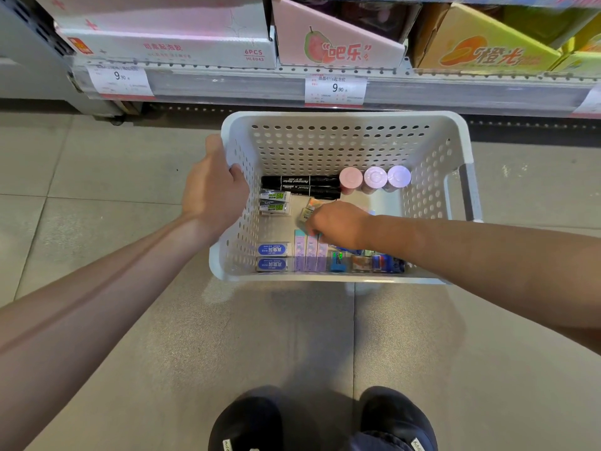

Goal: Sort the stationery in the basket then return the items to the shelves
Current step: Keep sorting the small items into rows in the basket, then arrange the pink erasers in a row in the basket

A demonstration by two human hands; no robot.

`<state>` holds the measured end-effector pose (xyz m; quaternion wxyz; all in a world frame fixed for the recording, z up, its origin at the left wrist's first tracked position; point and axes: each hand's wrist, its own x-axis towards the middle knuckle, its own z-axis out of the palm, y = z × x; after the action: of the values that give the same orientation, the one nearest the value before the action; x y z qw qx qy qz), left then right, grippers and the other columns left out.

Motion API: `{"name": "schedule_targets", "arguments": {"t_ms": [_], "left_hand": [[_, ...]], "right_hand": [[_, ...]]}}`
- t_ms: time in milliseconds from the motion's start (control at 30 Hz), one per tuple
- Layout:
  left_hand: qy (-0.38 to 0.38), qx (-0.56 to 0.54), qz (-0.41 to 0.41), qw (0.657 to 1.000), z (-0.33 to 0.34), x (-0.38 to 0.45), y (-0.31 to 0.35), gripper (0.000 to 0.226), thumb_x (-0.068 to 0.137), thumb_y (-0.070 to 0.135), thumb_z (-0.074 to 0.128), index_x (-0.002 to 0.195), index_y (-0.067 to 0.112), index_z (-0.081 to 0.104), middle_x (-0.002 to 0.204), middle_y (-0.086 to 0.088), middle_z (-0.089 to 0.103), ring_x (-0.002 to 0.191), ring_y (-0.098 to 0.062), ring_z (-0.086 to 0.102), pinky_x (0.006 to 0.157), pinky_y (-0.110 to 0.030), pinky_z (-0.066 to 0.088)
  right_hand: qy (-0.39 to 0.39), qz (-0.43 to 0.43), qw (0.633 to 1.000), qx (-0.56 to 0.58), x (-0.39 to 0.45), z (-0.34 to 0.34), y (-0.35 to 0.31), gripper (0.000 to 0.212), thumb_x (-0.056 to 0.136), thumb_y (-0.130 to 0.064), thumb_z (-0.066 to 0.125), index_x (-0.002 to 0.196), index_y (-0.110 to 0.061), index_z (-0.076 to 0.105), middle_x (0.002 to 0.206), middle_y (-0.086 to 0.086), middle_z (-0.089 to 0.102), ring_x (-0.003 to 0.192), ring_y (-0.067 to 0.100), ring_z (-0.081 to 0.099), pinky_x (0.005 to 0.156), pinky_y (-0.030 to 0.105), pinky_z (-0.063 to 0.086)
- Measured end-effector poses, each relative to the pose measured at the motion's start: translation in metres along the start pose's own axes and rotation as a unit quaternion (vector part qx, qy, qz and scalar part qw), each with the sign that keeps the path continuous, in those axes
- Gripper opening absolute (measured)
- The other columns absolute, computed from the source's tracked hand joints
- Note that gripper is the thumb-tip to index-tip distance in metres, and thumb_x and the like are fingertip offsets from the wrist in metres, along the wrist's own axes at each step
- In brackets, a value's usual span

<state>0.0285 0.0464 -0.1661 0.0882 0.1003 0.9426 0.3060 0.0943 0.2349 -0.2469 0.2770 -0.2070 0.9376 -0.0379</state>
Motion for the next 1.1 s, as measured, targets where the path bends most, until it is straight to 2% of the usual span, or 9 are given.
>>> {"name": "schedule_targets", "arguments": {"t_ms": [133,300,433,567,733,800,867,967,1100], "left_hand": [[-0.005,-0.010,0.000,1.000,0.000,0.000,-0.001,0.016,0.098,0.009,0.037,0.113,0.004,0.033,0.060,-0.007,0.042,0.050,-0.026,0.046,0.047,-0.048,0.047],[-0.006,-0.018,0.002,1.000,0.000,0.000,-0.001,0.018,0.098,0.008,0.037,0.115,0.003,0.034,0.061,-0.005,0.041,0.049,-0.022,0.043,0.048,-0.037,0.041],[-0.005,-0.013,-0.004,1.000,0.000,-0.001,-0.001,0.022,0.099,0.008,0.037,0.119,0.000,0.033,0.061,-0.005,0.041,0.049,-0.021,0.043,0.047,-0.035,0.039],[-0.002,-0.011,-0.008,1.000,0.001,0.000,-0.001,0.023,0.099,0.009,0.038,0.120,0.000,0.033,0.060,-0.004,0.041,0.047,-0.019,0.042,0.043,-0.032,0.036],[-0.002,-0.015,-0.005,1.000,0.000,-0.001,-0.001,0.021,0.099,0.009,0.038,0.118,0.002,0.034,0.061,-0.003,0.041,0.047,-0.019,0.043,0.043,-0.032,0.036],[-0.001,-0.017,-0.004,1.000,0.000,-0.001,-0.001,0.020,0.099,0.009,0.038,0.117,0.002,0.034,0.061,-0.003,0.041,0.047,-0.019,0.043,0.043,-0.032,0.037],[0.002,-0.014,-0.004,1.000,0.001,0.000,-0.001,0.020,0.099,0.009,0.039,0.117,0.001,0.035,0.062,-0.002,0.041,0.048,-0.018,0.043,0.045,-0.032,0.037],[0.003,-0.008,-0.008,1.000,0.001,-0.001,0.000,0.021,0.099,0.010,0.038,0.117,0.001,0.035,0.062,-0.003,0.041,0.049,-0.019,0.043,0.047,-0.034,0.039],[0.002,0.007,-0.020,1.000,0.000,-0.001,0.002,0.022,0.100,0.011,0.037,0.119,-0.001,0.034,0.061,-0.004,0.042,0.050,-0.021,0.044,0.049,-0.034,0.038]], "right_hand": [[-0.005,-0.001,1.000,-0.019,-0.002,0.001,-0.006,0.022,0.088,-0.010,0.055,0.110,-0.009,0.059,0.112,0.011,0.061,0.098,0.030,0.061,0.075,0.034,0.049],[0.002,0.002,0.998,-0.070,-0.005,0.001,-0.016,0.050,0.089,-0.005,0.054,0.136,-0.014,0.041,0.144,0.012,0.039,0.103,0.032,0.062,0.061,0.033,0.050],[0.003,-0.013,0.994,-0.107,-0.006,0.001,-0.021,0.051,0.089,-0.003,0.054,0.137,-0.012,0.040,0.135,0.012,0.046,0.093,0.029,0.064,0.047,0.029,0.038],[-0.006,-0.023,0.994,-0.109,-0.010,-0.002,-0.023,0.051,0.089,0.001,0.052,0.137,-0.008,0.039,0.136,0.014,0.044,0.097,0.028,0.063,0.059,0.031,0.041],[-0.014,-0.044,0.993,-0.104,-0.013,-0.006,-0.015,0.060,0.092,-0.002,0.048,0.147,-0.012,0.026,0.152,0.015,0.027,0.112,0.031,0.058,0.067,0.034,0.048],[0.018,-0.021,0.997,-0.067,-0.019,-0.012,-0.005,0.050,0.094,-0.009,0.048,0.142,-0.014,0.037,0.145,0.012,0.039,0.107,0.030,0.060,0.069,0.033,0.049],[0.041,0.015,0.999,-0.019,-0.028,-0.023,0.010,0.029,0.091,-0.013,0.052,0.118,-0.013,0.060,0.120,0.008,0.059,0.098,0.026,0.062,0.071,0.032,0.049],[-0.042,0.075,0.996,0.007,-0.040,-0.037,0.029,0.013,0.085,-0.011,0.057,0.091,-0.012,0.069,0.096,0.004,0.068,0.091,0.023,0.064,0.069,0.028,0.049],[-0.202,0.094,0.972,-0.078,-0.053,-0.038,0.041,0.018,0.089,-0.010,0.054,0.103,-0.010,0.065,0.101,0.004,0.063,0.091,0.024,0.062,0.062,0.026,0.049]]}}
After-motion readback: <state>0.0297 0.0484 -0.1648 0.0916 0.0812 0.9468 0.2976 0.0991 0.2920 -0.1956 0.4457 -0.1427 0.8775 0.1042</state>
